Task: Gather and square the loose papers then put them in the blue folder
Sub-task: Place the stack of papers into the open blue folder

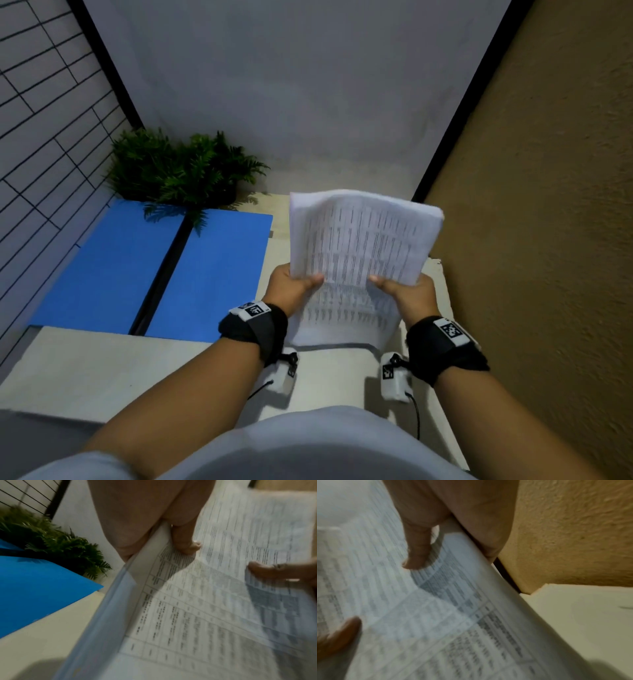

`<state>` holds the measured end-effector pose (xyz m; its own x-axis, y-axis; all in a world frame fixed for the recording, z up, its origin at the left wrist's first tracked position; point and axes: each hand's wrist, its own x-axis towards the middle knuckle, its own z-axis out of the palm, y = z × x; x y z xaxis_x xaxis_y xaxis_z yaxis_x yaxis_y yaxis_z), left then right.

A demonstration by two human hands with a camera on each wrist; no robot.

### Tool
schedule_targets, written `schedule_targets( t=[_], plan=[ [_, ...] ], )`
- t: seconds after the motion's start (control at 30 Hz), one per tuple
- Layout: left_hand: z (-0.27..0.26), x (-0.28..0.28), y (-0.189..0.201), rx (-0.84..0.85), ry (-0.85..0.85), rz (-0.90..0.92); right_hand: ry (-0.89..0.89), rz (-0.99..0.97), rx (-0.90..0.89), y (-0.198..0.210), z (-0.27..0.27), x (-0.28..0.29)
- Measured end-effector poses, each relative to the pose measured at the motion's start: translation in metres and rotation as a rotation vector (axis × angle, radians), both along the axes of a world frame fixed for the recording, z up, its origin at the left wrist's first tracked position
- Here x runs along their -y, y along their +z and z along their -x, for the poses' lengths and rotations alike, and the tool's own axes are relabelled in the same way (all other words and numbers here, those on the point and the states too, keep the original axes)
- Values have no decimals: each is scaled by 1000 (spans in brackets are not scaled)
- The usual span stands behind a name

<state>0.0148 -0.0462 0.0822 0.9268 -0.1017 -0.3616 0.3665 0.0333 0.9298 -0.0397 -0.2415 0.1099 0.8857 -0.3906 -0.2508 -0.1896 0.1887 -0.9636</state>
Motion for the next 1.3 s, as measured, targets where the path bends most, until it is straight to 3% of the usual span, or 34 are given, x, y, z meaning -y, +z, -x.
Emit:
schedule_targets(
  t=[0.13,0.27,0.43,0.57,0.7,0.77,0.87,1.03,1.17,1.3],
  plan=[
    [-21,-29,9,-19,87,148,171,-162,-44,1,-9,-8],
    [-41,-78,-4,-40,161,193,360,192,-218,-30,-7,-39],
    [-56,-170,-46,-86,218,-343,321,242,-288,-54,-5,-74],
    [-60,-254,-84,-169,89,-1062,286,183,-330,-65,-2,-83],
    [-62,-291,-111,-190,-133,-1295,236,96,-344,-80,-3,-93],
    [-59,-298,-122,-197,-218,-1339,232,76,-338,-87,-3,-100],
    [-47,-294,-126,-71,-337,-1379,230,30,-328,-90,-5,-112],
    [5,-250,-121,101,-589,-1263,220,-45,-330,-96,-7,-123],
    [48,-227,-131,169,-615,-1183,197,-56,-369,-105,-3,-125],
    [58,-227,-128,166,-553,-1110,210,-31,-480,-121,-4,-126]
  ],
)
